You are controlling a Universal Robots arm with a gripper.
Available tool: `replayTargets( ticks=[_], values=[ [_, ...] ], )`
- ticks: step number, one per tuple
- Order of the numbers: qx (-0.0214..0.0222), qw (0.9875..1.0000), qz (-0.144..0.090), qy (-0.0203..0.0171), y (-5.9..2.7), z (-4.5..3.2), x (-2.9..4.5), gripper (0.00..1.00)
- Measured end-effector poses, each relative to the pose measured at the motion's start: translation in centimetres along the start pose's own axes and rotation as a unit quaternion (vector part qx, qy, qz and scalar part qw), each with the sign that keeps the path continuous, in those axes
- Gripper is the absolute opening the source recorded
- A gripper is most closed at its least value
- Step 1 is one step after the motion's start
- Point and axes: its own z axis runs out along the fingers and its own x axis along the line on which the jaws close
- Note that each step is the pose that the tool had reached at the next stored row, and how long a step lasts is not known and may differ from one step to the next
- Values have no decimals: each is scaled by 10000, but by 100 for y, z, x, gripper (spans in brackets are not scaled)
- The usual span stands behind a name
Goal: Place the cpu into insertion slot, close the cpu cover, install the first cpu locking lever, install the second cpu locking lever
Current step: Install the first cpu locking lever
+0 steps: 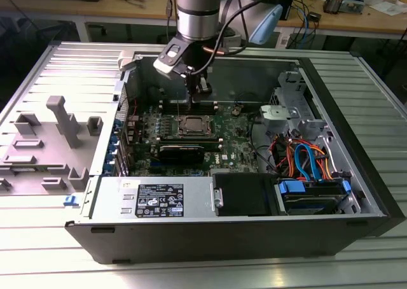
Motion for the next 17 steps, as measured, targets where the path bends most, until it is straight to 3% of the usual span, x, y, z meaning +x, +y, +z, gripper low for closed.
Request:
replayTargets(
  ticks=[2, 3, 6, 7, 8, 11, 13, 14, 17],
  values=[
    [-14, 9998, -213, -4, -1, 0, 0, 11],
    [-30, 9989, -457, -9, -1, 2, 0, 11],
    [-71, 9942, -1070, -19, -1, 4, 0, 11],
    [-88, 9912, -1321, -23, -1, 4, 0, 11],
    [-94, 9900, -1410, -25, -1, 4, 1, 11],
    [-99, 9887, -1496, -27, -1, 4, 1, 11],
    [-117, 9842, -1768, -32, -2, 4, 1, 11],
    [-129, 9809, -1941, -35, -1, 4, 1, 11],
    [-148, 9746, -2234, -40, -1, 4, 1, 11]
  ],
)
